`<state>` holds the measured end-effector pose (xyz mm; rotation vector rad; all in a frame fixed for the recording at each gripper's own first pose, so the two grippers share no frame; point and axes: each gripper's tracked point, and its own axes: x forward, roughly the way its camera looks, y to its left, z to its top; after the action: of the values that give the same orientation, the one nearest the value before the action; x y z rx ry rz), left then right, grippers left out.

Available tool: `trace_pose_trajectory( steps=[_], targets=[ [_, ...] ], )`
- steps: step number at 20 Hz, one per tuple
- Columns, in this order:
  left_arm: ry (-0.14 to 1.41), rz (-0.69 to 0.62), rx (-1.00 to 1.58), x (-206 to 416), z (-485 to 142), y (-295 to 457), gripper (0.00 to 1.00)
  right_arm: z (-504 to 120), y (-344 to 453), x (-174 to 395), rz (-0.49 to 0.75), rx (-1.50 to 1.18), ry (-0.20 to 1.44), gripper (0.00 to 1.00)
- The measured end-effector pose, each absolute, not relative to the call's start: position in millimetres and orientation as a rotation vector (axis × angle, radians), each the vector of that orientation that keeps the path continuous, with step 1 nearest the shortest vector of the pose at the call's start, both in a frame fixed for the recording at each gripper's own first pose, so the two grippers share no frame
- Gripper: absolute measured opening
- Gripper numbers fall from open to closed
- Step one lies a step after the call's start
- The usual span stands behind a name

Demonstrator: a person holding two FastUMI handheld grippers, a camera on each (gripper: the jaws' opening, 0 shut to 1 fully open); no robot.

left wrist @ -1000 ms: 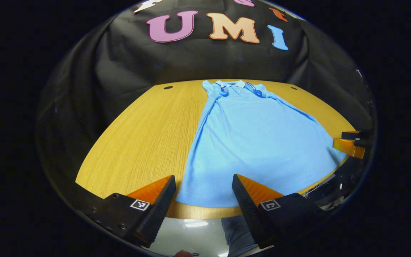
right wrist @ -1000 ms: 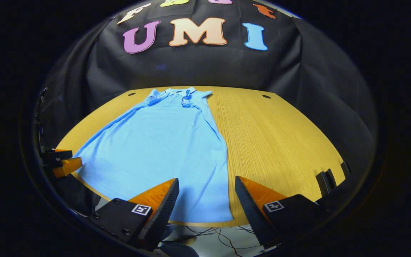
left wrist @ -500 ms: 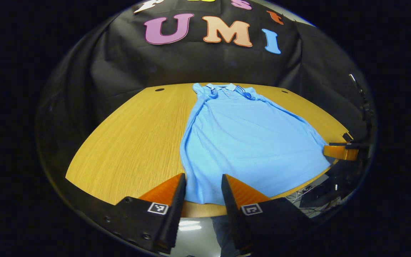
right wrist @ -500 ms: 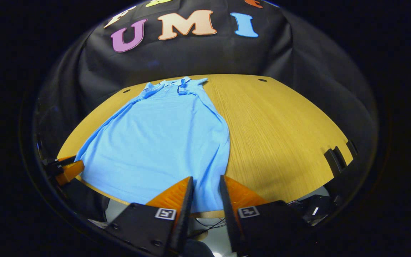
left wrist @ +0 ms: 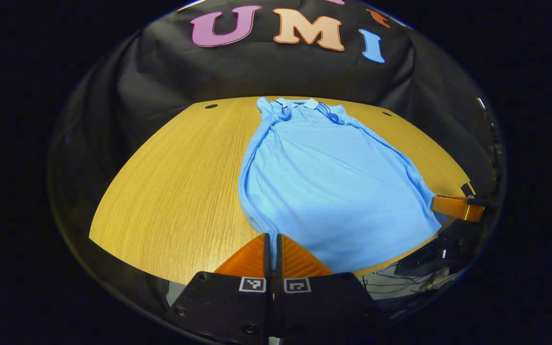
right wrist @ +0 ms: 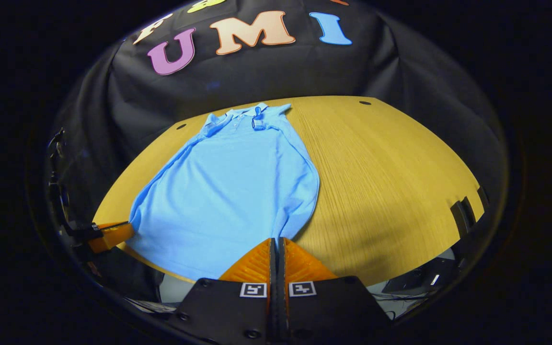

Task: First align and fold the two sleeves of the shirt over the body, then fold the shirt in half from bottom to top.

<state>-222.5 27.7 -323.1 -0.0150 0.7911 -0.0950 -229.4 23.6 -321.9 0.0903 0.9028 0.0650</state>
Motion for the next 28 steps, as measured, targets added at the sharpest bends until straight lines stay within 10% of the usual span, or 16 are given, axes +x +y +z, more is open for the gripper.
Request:
trace_pose_trajectory(
  steps=[28],
  targets=[
    [0.574,-0.087,-0.073,73,-211,47,0.0,-241,57,77,0.094,0.205,0.606,0.02]
  ],
)
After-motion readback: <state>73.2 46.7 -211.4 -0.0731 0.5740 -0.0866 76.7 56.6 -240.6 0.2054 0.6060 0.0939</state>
